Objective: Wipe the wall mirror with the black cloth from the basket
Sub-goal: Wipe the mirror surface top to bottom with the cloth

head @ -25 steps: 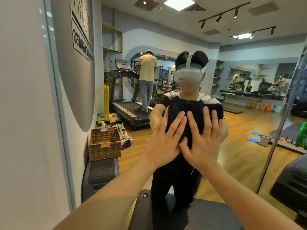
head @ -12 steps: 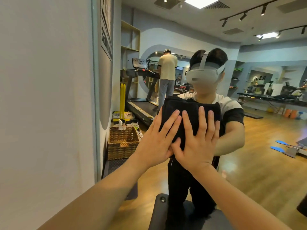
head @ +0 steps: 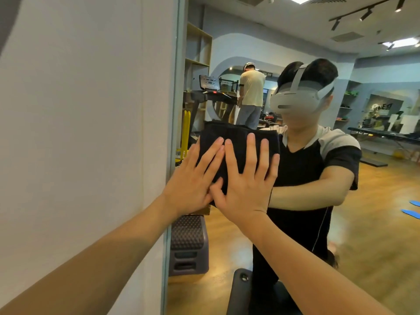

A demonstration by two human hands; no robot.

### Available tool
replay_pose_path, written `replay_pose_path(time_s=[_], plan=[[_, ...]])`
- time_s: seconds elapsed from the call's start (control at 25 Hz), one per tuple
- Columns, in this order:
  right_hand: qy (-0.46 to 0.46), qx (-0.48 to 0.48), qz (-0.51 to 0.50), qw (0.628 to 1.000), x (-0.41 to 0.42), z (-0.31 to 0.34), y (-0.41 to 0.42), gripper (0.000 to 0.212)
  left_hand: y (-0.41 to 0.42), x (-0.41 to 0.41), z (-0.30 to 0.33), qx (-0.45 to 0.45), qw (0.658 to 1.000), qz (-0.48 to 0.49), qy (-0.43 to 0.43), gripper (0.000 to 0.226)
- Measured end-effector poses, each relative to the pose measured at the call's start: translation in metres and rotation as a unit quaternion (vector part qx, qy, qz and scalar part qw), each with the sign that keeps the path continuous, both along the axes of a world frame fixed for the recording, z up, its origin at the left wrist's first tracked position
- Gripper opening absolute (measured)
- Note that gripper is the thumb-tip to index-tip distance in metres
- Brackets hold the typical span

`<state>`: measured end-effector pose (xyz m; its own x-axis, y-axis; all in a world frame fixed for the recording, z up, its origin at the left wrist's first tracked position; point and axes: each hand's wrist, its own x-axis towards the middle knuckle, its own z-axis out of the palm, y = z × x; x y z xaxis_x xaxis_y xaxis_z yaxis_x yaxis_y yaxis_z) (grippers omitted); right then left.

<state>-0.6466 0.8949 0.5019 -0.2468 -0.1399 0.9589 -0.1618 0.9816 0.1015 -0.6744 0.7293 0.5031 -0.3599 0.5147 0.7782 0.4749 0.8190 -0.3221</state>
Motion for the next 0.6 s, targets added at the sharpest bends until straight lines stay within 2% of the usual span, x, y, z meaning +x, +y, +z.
replay_pose_path(time_s=[0.16, 0.32, 0.6], plan=[[-0.016, 0.01, 0.003, 1.0, -0.012, 0.003, -0.038, 0.086, -0.039, -0.011, 0.003, 0.002, 1.0, 0.019, 0.019, 0.069], [-0.046, 0.037, 0.01, 0.998, -0.021, 0.004, -0.071, 0.087, -0.07, -0.013, -0.002, 0.01, 0.996, 0.084, 0.031, 0.071], [-0.05, 0.065, 0.038, 0.996, -0.026, -0.008, -0.07, 0.084, -0.065, -0.005, -0.019, 0.026, 0.992, 0.122, 0.003, 0.076]])
